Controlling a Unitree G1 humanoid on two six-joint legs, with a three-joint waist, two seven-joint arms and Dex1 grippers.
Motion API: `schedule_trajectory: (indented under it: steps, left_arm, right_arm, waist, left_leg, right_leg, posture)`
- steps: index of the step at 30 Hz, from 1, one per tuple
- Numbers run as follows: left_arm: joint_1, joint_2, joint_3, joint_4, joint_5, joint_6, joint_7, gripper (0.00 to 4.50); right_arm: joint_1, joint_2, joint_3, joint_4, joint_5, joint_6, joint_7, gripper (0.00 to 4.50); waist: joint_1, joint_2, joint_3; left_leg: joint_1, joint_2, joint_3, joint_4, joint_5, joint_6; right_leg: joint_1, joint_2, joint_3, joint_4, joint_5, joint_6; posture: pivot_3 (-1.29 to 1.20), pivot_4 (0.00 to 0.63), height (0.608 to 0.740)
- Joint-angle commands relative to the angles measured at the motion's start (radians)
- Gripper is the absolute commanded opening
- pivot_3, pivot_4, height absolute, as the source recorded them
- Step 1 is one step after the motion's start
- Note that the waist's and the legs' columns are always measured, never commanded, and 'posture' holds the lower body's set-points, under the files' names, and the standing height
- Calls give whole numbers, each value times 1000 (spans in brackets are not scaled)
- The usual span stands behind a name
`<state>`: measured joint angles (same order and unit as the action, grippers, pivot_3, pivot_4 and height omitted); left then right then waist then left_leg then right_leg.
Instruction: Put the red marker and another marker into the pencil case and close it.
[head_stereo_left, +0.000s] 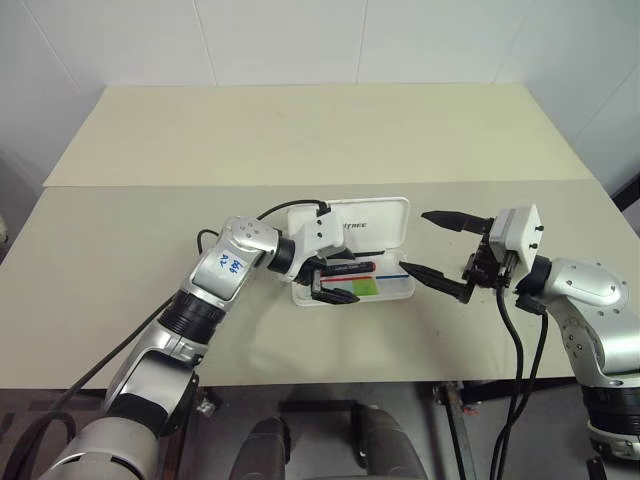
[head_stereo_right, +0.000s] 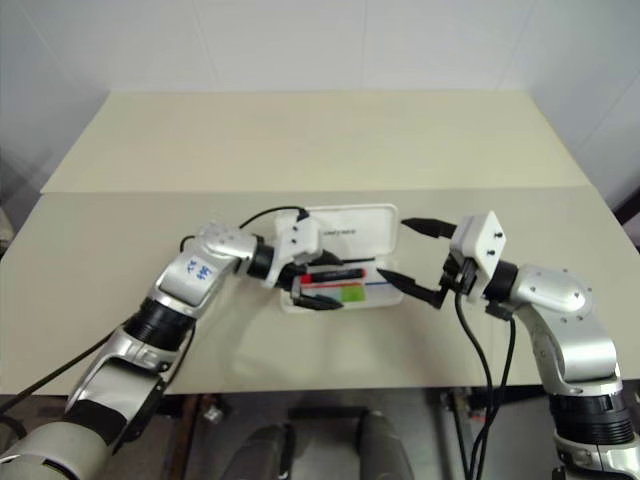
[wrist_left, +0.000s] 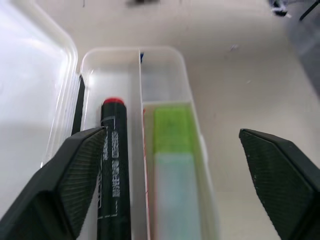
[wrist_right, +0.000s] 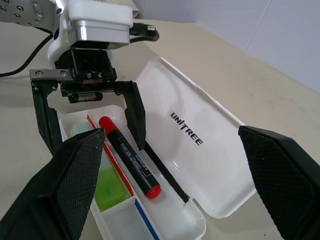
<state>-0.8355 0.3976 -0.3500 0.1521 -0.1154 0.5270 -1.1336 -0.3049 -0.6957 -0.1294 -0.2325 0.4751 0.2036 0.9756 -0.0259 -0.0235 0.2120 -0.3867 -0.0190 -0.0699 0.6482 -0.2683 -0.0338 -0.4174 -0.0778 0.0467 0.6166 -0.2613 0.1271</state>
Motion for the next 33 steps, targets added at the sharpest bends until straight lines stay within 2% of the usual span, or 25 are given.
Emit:
schedule_trajectory:
  steps: [1,5,8,10,15,20,25,33]
  left_arm:
    - [-24,11,46,-77,-53,34,-15,4493]
    - [-4,53,59,-104,-80,34,-54,4493]
    - [52,113,79,-99,-107,-55,-126,4493]
    - [93,121,117,-86,-139,-157,-160,4493]
    - [163,207,204,-47,-201,-217,-246,4493]
    - [175,243,319,-16,-259,-303,-259,4493]
    - [157,292,421,-33,-352,-253,-271,4493]
    - [144,290,456,-58,-391,-250,-229,4493]
  right_arm:
    - [-26,-24,-3,13,-44,20,-38,4500]
    - [-38,-77,9,2,-34,164,-39,4500]
    - [-64,-113,26,12,-64,265,-70,4500]
    - [-57,-144,33,53,-95,289,-67,4500]
    - [-52,-182,18,165,-137,323,-77,4500]
    - [-48,-204,28,262,-181,285,-60,4500]
    - [-51,-234,45,377,-222,245,-8,4500]
    - [-62,-232,53,530,-266,167,43,4500]
  waist:
    - [0,0,0]
    - [0,0,0]
    - [-5,1,0]
    - [-2,1,0]
    - [3,1,0]
    - [2,1,0]
    - [0,1,0]
    - [-1,1,0]
  left_leg:
    - [0,0,0,0,0,0]
    - [0,0,0,0,0,0]
    - [1,0,0,-1,0,0]
    - [1,0,1,-2,0,0]
    - [0,0,0,-1,0,0]
    - [0,0,1,-1,0,0]
    - [0,0,1,-2,0,0]
    - [1,0,1,-1,0,0]
  right_leg:
    - [0,0,0,0,0,0]
    - [0,0,0,0,0,0]
    - [0,0,0,0,0,0]
    - [0,0,1,0,-1,-1]
    - [0,-1,0,-1,-1,-1]
    - [0,-1,0,-3,0,-1]
    - [0,-1,0,-4,0,0]
    - [1,-1,0,-4,0,0]
  posture:
    - [0,150,740]
    - [0,150,740]
    - [0,150,740]
    - [0,150,740]
    - [0,150,740]
    - [0,150,740]
    - [0,150,740]
    - [0,150,740]
